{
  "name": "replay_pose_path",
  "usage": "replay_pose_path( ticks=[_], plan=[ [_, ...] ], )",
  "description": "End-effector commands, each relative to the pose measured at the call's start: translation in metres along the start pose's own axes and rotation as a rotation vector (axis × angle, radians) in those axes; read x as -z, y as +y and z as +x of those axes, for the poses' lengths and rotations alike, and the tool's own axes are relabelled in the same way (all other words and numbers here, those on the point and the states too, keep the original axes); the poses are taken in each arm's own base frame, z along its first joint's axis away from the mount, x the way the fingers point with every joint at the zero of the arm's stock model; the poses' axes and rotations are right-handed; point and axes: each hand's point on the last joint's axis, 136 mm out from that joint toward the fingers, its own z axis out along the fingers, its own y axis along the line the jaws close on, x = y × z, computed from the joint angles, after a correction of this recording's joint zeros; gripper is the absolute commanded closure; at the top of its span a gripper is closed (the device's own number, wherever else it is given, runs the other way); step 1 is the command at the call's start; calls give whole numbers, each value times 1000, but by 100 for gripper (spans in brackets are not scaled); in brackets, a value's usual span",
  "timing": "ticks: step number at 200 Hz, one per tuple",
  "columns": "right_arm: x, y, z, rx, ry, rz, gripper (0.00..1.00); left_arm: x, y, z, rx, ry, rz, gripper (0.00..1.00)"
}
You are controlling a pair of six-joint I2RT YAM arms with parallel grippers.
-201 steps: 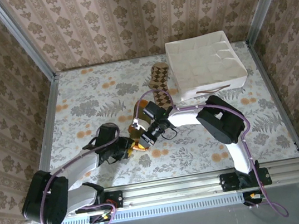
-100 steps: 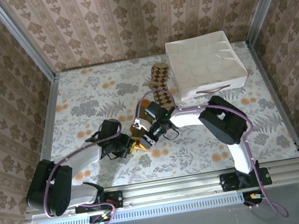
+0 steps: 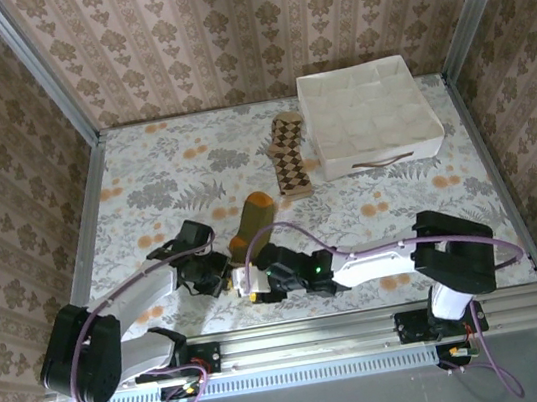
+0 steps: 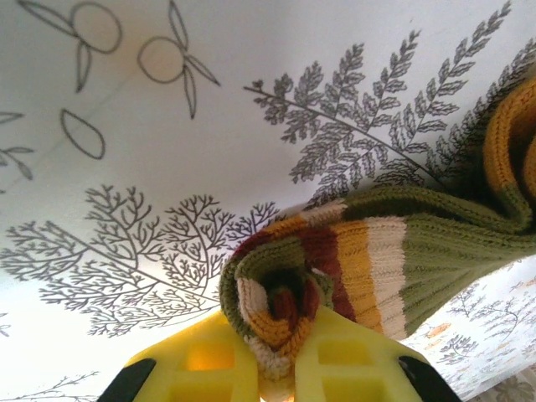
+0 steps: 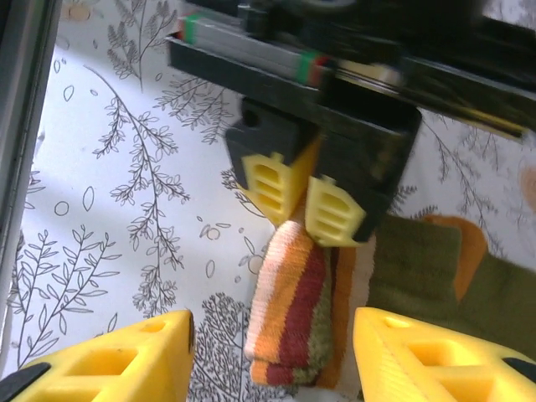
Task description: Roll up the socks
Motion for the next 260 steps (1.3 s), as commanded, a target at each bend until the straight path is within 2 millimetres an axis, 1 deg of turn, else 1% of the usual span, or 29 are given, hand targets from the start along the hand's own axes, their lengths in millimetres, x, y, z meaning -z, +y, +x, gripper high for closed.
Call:
replay_pose_path(
  ticks=[1, 14, 24, 47, 60, 75, 82, 89, 115, 130, 141, 145, 166, 174, 188, 199, 218, 250, 257, 260],
  plan=[
    [-11, -15, 0, 164, 56, 138, 47, -2, 54, 0, 80, -10, -207, 100],
    [-17, -10, -1, 198, 67, 135, 48, -3, 53, 0, 81, -7, -207, 100],
    [-22, -8, 4, 208, 87, 133, 49, -3, 53, 0, 83, -4, -206, 100],
    [-34, -12, 16, 223, 144, 172, 51, -3, 53, 0, 82, -2, -200, 100],
    [-40, -14, 22, 232, 173, 186, 55, -3, 52, 0, 79, 1, -197, 100],
    [-44, -15, 26, 231, 190, 193, 65, -3, 52, 0, 80, 2, -194, 100],
    [-45, -15, 28, 224, 199, 193, 73, -3, 52, 0, 82, 3, -194, 100],
    [-45, -14, 30, 213, 210, 188, 80, -3, 52, 0, 83, 4, -189, 100],
    [-42, -9, 40, 152, 232, 151, 100, 1, 49, -2, 77, 0, -173, 100],
    [-38, -4, 46, 92, 239, 104, 100, 5, 45, -3, 73, -8, -149, 100],
    [-35, 3, 52, 29, 240, 32, 100, 8, 41, -3, 62, -16, -123, 86],
    [-34, 6, 53, 7, 237, 2, 100, 11, 39, -8, 85, -29, -105, 82],
    [-30, 24, 64, -111, 249, -149, 100, 23, 27, -15, 86, -67, -23, 61],
    [-30, 28, 69, -164, 259, -197, 100, 28, 22, -16, 81, -79, 11, 54],
    [-28, 36, 77, -252, 268, -280, 100, 36, 15, -17, 69, -93, 52, 48],
    [-26, 39, 82, -313, 270, -329, 100, 39, 11, -16, 55, -94, 77, 45],
    [-23, 41, 89, -407, 273, -396, 100, 40, 6, -12, 44, -77, 110, 45],
    [-22, 41, 101, -510, 303, -467, 100, 35, 0, -3, 37, -65, 154, 50],
    [-22, 40, 103, -531, 313, -477, 100, 34, -2, -4, 48, -69, 166, 52],
    [-22, 40, 104, -540, 316, -480, 100, 32, -2, 1, 31, -60, 164, 52]
  ],
)
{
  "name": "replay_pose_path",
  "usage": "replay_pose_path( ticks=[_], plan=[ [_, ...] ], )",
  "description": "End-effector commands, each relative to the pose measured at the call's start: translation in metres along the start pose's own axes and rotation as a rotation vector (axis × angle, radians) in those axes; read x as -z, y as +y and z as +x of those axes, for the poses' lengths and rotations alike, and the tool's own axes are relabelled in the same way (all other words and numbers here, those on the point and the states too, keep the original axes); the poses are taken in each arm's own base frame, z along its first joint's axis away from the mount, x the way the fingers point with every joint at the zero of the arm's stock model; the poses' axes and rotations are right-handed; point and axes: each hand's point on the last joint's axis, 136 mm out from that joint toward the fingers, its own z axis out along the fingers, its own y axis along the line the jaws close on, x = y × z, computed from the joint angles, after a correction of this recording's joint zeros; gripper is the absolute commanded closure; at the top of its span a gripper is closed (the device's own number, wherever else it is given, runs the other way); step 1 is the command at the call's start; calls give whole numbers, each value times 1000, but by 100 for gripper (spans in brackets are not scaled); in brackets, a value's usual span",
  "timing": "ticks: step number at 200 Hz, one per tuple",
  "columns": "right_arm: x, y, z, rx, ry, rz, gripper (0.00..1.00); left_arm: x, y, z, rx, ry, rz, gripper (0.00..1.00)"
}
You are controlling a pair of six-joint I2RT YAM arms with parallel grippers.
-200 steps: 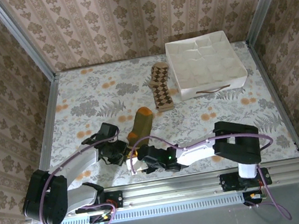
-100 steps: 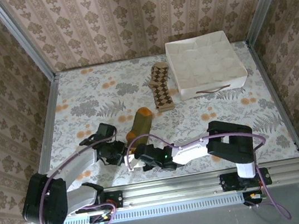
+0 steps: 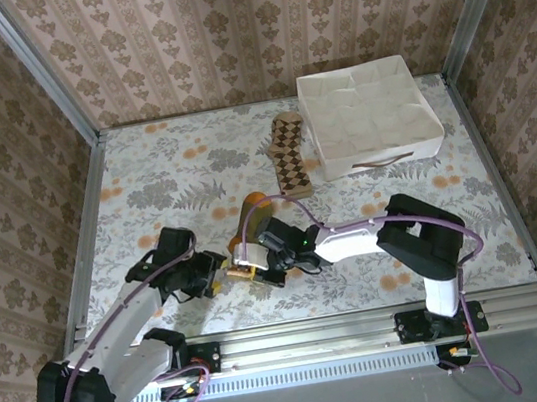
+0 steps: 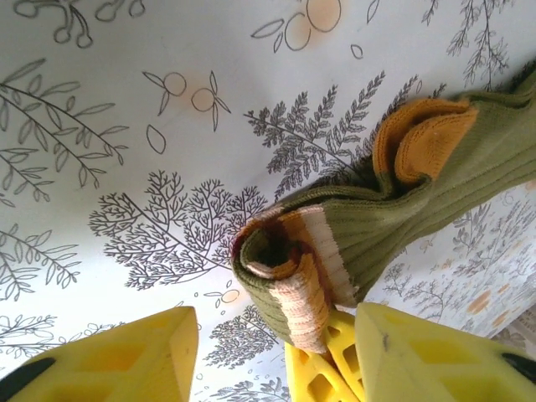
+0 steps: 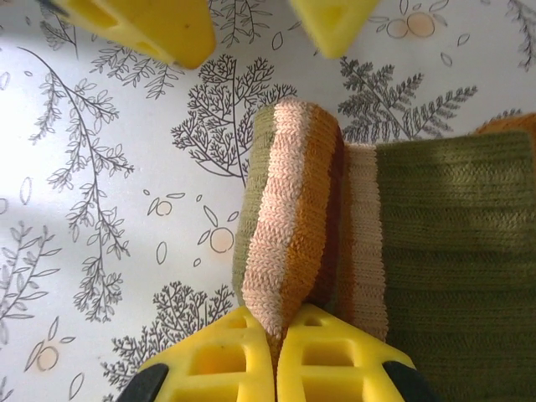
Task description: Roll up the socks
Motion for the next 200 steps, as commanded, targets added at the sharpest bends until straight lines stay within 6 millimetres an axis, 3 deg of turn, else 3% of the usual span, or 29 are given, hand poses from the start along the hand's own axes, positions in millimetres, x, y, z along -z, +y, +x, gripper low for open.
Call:
replay_pose_path(
  ticks=[1, 114, 175, 200],
  plan=[
    [-6, 28, 78, -202, 258, -171, 100, -7, 4, 9, 14, 16, 8, 52],
    [-12, 13, 83, -421, 298, -256, 100, -34, -7, 16, 57, 35, 61, 47],
    [-13, 10, 80, -456, 294, -278, 100, -46, 12, 17, 101, 34, -39, 65],
    [-13, 8, 76, -433, 276, -277, 100, -50, 30, 18, 133, 39, -134, 82]
  ],
)
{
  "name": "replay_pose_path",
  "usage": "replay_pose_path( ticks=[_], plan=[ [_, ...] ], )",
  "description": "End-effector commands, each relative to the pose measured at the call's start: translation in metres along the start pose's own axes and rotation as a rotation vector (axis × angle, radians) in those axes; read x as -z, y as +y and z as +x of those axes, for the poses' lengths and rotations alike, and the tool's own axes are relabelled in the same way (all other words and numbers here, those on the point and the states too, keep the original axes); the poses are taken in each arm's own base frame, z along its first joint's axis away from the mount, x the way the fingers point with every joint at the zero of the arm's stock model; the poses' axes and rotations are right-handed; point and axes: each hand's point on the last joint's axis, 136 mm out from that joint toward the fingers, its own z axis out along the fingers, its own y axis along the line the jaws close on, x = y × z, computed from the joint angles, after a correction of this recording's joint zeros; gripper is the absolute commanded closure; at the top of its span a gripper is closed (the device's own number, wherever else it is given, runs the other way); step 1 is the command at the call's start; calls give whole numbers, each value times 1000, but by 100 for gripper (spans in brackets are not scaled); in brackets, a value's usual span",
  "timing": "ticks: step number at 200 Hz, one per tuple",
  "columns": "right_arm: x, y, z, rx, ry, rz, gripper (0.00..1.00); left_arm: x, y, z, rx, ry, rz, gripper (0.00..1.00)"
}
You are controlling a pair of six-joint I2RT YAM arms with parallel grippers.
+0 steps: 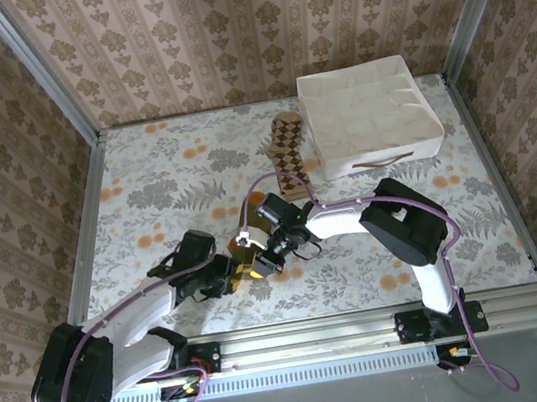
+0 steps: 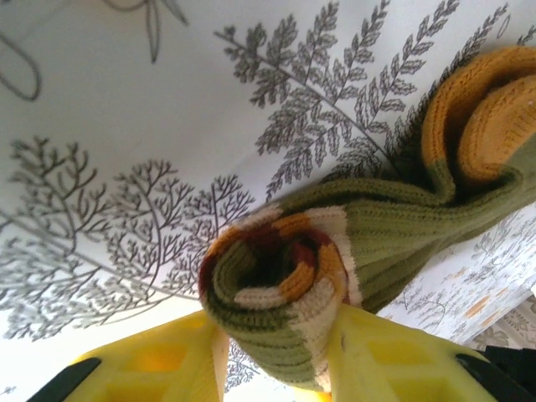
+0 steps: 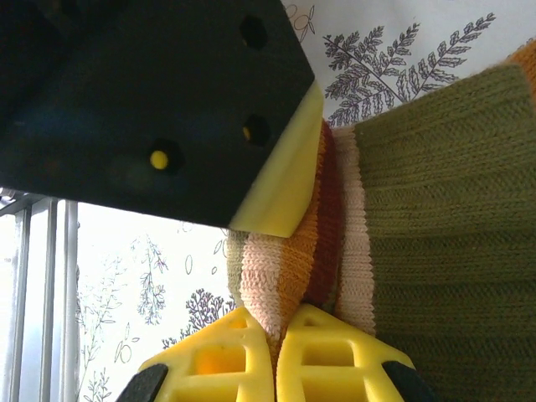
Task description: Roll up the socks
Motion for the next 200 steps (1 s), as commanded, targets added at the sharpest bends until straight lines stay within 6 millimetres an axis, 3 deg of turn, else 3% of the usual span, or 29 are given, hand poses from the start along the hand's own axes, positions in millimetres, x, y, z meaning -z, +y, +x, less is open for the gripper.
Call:
replay_pose_path(
  ticks=[1, 21, 52, 70, 86, 105, 141, 181, 200],
  plan=[
    [-12, -12, 74, -153, 224, 36, 100, -5, 34, -2, 62, -11, -148, 83],
    [-7, -10, 64, -93, 185, 59, 99, -4, 53, 0, 97, -9, -234, 90],
    [14, -6, 32, 112, 42, 188, 74, 3, 66, 0, 138, -28, -293, 99],
    [34, 3, 8, 327, -57, 354, 60, 7, 66, 1, 141, -35, -308, 100],
    [45, 11, -4, 501, -75, 517, 53, 9, 64, 1, 141, -37, -323, 100],
    [50, 19, -7, 645, -51, 653, 52, 10, 64, 1, 140, -40, -337, 100],
    [33, 29, -6, 795, 2, 717, 51, 8, 64, 0, 140, -32, -341, 100],
    [11, 26, -12, 841, 49, 717, 56, 8, 62, -2, 139, -30, -341, 100],
    [3, 17, -12, 824, 71, 741, 64, 9, 61, -3, 136, -29, -334, 100]
  ],
)
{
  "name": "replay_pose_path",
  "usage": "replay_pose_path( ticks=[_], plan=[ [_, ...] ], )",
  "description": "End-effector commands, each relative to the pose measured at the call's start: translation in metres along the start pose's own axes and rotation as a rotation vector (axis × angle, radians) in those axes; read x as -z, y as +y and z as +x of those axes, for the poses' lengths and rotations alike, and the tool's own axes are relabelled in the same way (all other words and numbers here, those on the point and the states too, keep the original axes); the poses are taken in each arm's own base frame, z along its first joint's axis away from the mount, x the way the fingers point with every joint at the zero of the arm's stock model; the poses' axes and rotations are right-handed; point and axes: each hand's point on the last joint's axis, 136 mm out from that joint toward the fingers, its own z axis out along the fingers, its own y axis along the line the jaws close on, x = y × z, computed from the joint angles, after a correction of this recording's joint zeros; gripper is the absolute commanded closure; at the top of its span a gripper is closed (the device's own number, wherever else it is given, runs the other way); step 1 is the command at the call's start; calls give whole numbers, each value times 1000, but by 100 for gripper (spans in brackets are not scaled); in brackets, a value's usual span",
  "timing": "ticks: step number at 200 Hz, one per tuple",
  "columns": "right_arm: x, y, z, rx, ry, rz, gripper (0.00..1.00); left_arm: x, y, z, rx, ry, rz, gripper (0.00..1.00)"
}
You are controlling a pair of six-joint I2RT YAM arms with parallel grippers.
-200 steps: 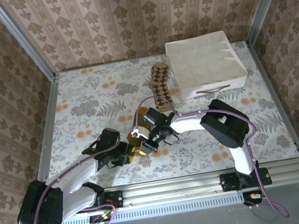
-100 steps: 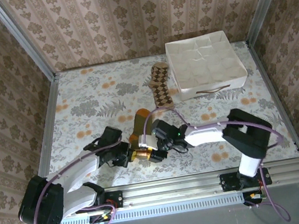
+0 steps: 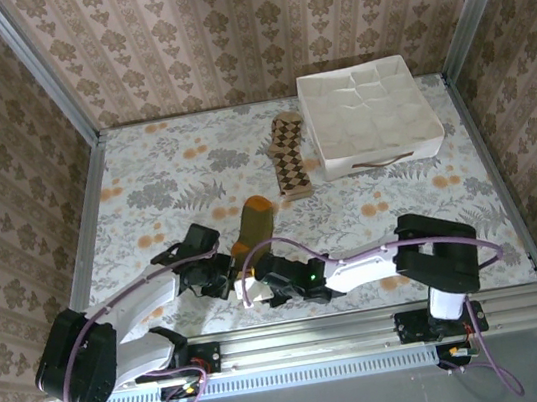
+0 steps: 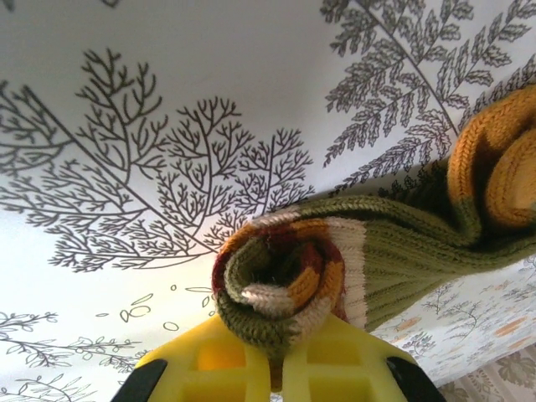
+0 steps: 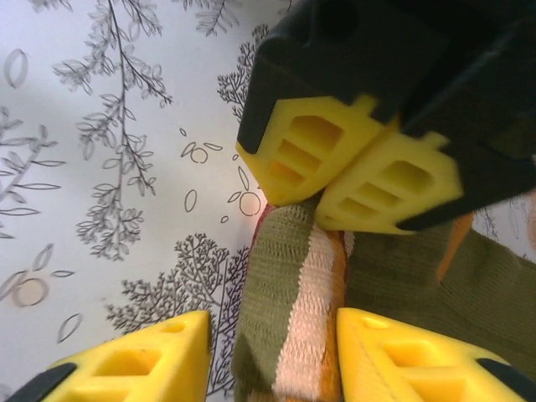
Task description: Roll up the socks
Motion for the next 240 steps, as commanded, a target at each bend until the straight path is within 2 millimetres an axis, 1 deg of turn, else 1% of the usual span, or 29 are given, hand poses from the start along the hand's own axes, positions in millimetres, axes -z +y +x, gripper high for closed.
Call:
replay_pose_path(
  ticks=[1, 16, 24, 25, 38, 42, 49, 69, 77, 88, 94, 109, 135, 152, 168, 205, 227, 240],
  plan=[
    [-12, -16, -5, 21, 29, 78, 65, -2, 50, -16, 62, -63, -186, 100],
    [-16, -17, -3, 4, 42, 81, 73, -2, 48, -16, 59, -61, -180, 100],
    [-18, -18, -1, -12, 51, 83, 80, -2, 48, -17, 59, -61, -178, 100],
    [-18, -18, -1, -17, 53, 81, 83, -1, 48, -17, 59, -61, -178, 100],
    [-20, -16, 3, -51, 67, 67, 93, 0, 45, -17, 52, -61, -165, 100],
    [-20, -15, 5, -62, 73, 58, 96, 1, 44, -17, 50, -61, -161, 99],
    [-20, -12, 9, -86, 84, 36, 100, 3, 41, -17, 44, -61, -144, 93],
    [-20, -5, 28, -199, 122, -30, 100, 14, 31, -19, 17, -84, -87, 73],
    [-20, 2, 34, -257, 126, -93, 100, 20, 26, -20, -4, -97, -66, 65],
    [-18, 10, 40, -328, 126, -168, 100, 29, 27, -22, -20, -113, -71, 56],
    [-17, 15, 43, -366, 123, -213, 100, 33, 26, -23, -32, -118, -68, 52],
    [-15, 27, 45, -462, 104, -335, 100, 38, 19, -24, -74, -125, -32, 47],
    [-14, 38, 53, -586, 113, -479, 100, 38, 9, -21, -117, -116, 33, 46],
    [-15, 39, 59, -643, 129, -518, 100, 40, 4, -19, -148, -125, 47, 47],
    [-16, 40, 63, -707, 141, -560, 100, 39, -4, -17, -175, -130, 79, 47],
    [-19, 41, 71, -799, 183, -621, 100, 25, -27, -11, -209, -120, 186, 47],
    [-23, 42, 78, -852, 223, -654, 100, 14, -30, -12, -193, -108, 203, 49],
    [-24, 42, 81, -899, 233, -674, 100, 11, -31, -14, -182, -111, 203, 50]
  ],
)
